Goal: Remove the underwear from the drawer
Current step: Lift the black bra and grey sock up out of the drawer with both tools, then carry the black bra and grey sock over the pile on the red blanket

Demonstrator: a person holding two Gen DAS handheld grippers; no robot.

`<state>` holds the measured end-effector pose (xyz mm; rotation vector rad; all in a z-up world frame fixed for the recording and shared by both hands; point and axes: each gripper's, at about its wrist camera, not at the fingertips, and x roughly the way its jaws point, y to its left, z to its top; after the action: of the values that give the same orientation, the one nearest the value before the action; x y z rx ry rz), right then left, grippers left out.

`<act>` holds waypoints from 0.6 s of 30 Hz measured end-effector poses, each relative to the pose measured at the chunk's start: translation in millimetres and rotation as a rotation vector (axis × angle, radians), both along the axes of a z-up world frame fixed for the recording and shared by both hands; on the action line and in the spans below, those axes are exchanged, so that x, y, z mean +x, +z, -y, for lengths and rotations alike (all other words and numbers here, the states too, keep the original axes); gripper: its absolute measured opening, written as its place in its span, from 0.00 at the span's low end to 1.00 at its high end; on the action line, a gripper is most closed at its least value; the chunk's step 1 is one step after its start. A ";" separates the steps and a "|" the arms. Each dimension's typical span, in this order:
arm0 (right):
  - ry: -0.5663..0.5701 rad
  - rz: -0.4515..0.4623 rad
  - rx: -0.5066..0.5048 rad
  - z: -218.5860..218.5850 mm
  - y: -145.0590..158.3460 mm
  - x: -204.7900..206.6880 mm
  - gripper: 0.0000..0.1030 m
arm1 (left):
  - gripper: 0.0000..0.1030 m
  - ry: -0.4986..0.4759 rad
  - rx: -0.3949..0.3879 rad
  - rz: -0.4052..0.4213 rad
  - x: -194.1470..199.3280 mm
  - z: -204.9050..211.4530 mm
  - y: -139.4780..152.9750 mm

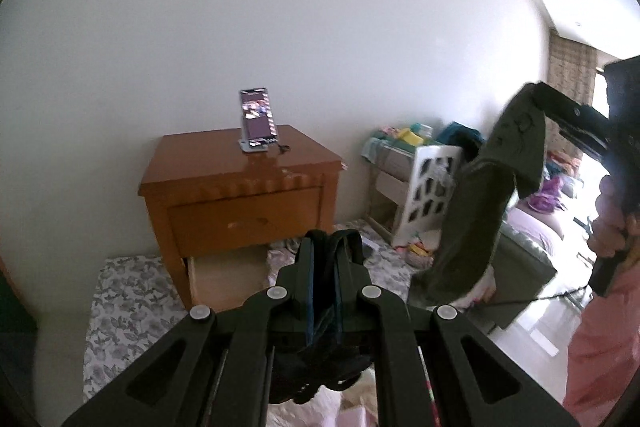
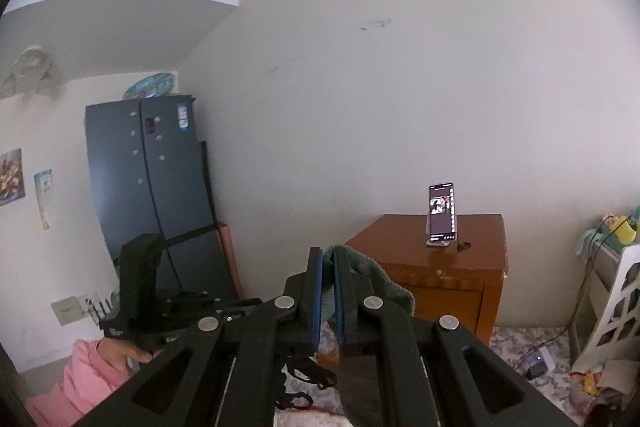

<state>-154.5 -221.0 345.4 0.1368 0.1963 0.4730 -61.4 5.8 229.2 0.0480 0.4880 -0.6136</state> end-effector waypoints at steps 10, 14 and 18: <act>0.100 -0.010 -0.029 -13.7 -19.2 -50.0 0.05 | 0.08 -0.113 0.063 0.006 -60.4 12.8 -45.4; 0.142 -0.045 -0.041 -17.3 -40.4 -50.8 0.05 | 0.08 -0.130 0.062 -0.068 -55.9 14.4 -73.5; 0.155 -0.142 -0.091 -28.0 -78.5 -34.6 0.05 | 0.08 -0.122 0.045 -0.192 -35.5 13.8 -119.8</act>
<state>-189.0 -193.1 266.9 0.0658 0.3688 0.6083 -97.0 -8.0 109.5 0.0624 0.6887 -0.7307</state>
